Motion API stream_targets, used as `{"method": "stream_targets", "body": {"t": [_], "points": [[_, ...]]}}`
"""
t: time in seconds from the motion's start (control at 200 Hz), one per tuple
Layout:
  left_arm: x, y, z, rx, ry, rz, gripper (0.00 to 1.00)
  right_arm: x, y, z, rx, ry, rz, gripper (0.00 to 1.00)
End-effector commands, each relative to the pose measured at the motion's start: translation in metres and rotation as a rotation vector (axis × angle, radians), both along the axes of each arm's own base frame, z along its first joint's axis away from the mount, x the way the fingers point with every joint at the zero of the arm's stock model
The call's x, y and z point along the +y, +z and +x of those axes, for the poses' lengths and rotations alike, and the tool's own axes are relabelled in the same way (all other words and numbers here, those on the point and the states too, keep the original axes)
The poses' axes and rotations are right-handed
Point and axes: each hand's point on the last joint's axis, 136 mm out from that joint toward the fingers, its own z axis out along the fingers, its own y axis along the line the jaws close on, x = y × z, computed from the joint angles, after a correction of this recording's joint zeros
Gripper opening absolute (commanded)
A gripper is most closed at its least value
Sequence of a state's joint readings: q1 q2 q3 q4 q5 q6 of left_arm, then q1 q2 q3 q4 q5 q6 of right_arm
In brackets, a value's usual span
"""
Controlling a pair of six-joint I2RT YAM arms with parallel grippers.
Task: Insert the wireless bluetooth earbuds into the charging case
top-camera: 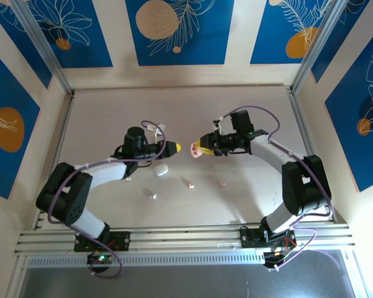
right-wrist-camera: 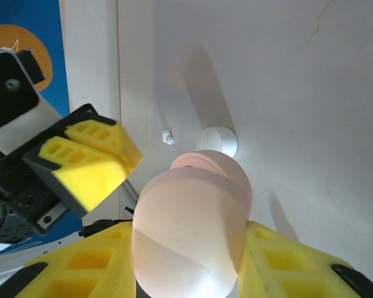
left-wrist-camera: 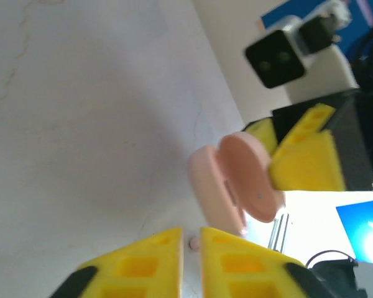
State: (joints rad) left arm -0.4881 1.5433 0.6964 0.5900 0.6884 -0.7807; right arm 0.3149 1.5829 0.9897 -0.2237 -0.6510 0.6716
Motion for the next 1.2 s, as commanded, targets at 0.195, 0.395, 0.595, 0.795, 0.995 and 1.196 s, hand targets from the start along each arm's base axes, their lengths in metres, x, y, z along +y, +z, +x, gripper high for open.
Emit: {"method": "stream_targets", "body": {"t": [0.195,0.395,0.595,0.795,0.995,1.196], "points": [[-0.031,0.012,-0.019,-0.017,-0.135,-0.076,0.03,0.009,-0.012,-0.007,0.037,0.033,-0.009,0.37],[-0.039,0.000,-0.018,0.009,-0.148,-0.052,0.04,0.014,-0.010,-0.009,0.039,0.046,0.001,0.37],[-0.042,-0.018,-0.014,0.056,-0.148,-0.031,0.03,0.018,-0.005,-0.012,0.043,0.059,0.029,0.37],[-0.045,-0.031,-0.011,0.092,-0.148,-0.021,0.04,0.020,-0.014,-0.012,0.063,0.064,0.027,0.37],[-0.049,-0.042,-0.009,0.128,-0.150,-0.025,0.04,0.022,-0.039,-0.009,0.120,0.065,0.023,0.37],[-0.051,-0.064,-0.005,0.186,-0.124,-0.005,0.05,0.024,-0.057,-0.005,0.164,0.063,0.038,0.40]]}}
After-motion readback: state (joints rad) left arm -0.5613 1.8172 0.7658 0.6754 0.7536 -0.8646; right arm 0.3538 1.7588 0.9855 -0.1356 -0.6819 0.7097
